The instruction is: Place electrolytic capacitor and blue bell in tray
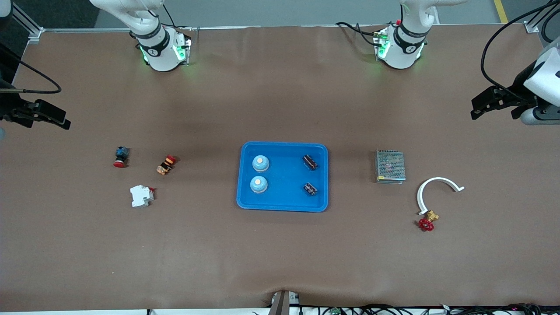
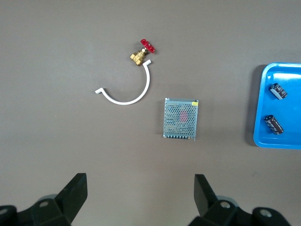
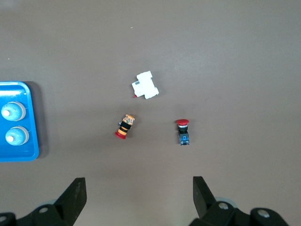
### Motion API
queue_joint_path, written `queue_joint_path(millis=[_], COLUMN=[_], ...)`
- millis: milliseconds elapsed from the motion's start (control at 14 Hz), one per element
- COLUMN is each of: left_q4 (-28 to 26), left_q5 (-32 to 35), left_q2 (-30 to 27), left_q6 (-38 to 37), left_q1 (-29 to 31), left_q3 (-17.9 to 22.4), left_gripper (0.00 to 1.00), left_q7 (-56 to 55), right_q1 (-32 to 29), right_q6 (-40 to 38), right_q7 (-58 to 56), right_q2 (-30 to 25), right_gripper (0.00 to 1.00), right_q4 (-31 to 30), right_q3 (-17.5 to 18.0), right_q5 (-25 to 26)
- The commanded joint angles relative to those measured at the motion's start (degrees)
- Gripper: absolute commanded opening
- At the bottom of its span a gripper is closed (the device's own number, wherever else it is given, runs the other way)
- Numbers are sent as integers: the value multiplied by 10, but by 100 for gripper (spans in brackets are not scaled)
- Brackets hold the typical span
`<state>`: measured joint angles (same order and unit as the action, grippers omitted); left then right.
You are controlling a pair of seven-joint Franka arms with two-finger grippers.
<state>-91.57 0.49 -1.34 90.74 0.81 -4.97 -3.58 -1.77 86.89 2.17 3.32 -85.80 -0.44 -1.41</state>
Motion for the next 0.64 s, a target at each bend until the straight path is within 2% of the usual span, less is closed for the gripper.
queue_joint_path(millis=[0,570], left_q4=[17,17], left_q5=[-6,-1], left_q2=[6,6], left_q6=[-14,-14], left_q1=[2,2], left_q3=[0,0], left_gripper=[100,100], left_q7=[9,10], right_q1=[0,0], right_q6=[-3,-1], right_q7=[-3,-1], right_q2=[2,2], right_gripper=[100,100], right_q4=[7,9], right_q3=[1,1], right_q5=[8,7])
